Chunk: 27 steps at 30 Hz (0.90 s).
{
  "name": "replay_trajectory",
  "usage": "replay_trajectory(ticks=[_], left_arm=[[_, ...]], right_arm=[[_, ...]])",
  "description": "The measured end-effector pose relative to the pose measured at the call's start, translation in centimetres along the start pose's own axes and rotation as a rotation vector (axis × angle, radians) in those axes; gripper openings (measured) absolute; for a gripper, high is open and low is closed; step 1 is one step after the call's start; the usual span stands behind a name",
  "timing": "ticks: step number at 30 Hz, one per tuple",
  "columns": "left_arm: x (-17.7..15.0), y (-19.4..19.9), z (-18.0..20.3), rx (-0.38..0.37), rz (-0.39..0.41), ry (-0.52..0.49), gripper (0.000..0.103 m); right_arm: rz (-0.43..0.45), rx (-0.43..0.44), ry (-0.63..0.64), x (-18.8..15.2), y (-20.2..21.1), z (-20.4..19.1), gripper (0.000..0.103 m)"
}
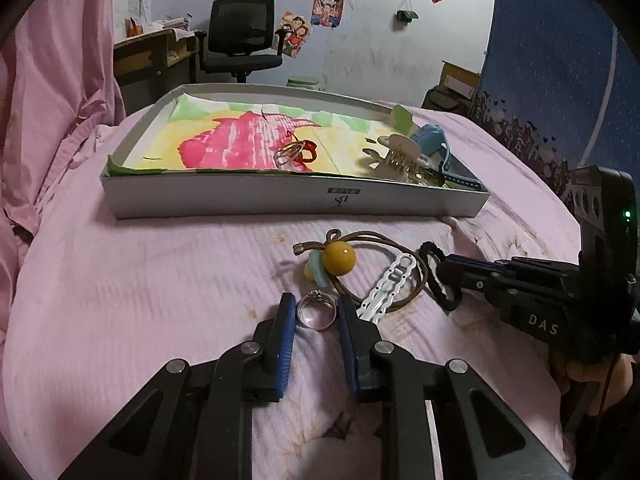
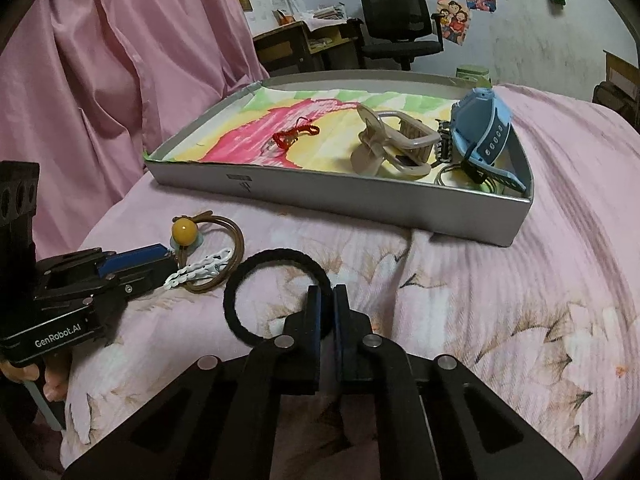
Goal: Organize jewelry
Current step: 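Grasp the black rubber ring with the right tool while the left grasps a silver ring, then carry the black ring with the right tool into the tray while the left drops the silver ring there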
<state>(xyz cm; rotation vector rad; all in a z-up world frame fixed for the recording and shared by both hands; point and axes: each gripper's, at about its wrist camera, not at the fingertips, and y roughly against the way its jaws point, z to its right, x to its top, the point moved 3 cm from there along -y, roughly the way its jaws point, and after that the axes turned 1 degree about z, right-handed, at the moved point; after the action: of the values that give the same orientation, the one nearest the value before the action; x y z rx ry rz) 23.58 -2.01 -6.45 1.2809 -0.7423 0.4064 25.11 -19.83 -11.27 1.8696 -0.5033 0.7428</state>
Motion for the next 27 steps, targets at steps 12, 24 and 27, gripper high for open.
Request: replay_trajectory(ticks=[12, 24, 27], left_arm=[[-0.2, 4.9, 1.0, 0.053, 0.219, -0.028, 0.02], [3.0, 7.5, 1.3, 0.116, 0.389, -0.013, 0.02], [4.5, 7.8, 1.2, 0.142, 0.447, 0.009, 0.02]], right_arm=[[0.173, 0.017, -0.018, 0.9, 3.5, 0.3, 0.005], [0.429, 0.016, 0.003, 4.2, 7.6, -1.2, 0.005], [0.493, 0.003, 0.023, 5.4, 8.4, -1.9, 0.005]])
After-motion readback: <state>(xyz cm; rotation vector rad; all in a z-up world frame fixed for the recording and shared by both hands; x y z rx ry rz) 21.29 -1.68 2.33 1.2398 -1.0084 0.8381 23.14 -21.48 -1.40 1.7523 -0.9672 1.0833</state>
